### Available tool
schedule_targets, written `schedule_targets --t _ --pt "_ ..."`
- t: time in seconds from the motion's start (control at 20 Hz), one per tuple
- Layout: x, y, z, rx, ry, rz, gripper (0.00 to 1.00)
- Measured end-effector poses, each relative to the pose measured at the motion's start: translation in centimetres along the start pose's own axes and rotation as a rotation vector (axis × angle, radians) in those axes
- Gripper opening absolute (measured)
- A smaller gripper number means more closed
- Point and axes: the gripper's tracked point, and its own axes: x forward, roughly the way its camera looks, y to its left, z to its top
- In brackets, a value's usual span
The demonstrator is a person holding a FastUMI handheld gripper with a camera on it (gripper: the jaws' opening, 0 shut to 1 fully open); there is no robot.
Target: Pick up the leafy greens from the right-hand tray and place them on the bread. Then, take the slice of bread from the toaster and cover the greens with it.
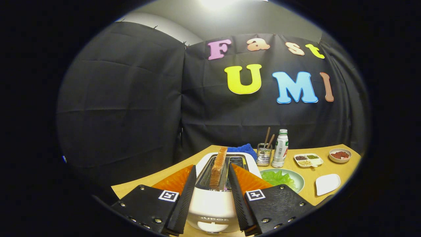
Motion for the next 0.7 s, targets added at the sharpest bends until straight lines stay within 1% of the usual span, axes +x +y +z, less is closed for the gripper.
schedule_targets --t 0.15,0.25,0.35,0.45,0.5,0.7 --pt "1.3 -1.1 -0.3 0.024 0.021 -0.066 0.6" --pt "1.8 -1.6 -0.7 0.051 0.047 -0.088 0.59" --pt "2.1 -0.9 -0.3 0.081 0.044 -0.066 0.2" --pt "2.6 -0.5 -0.2 0.076 0.052 -0.056 0.19" --pt "2.3 -0.5 0.0 0.071 0.045 -0.063 0.07" --pt "2.3 -0.7 0.0 0.086 0.054 -0.044 0.07"
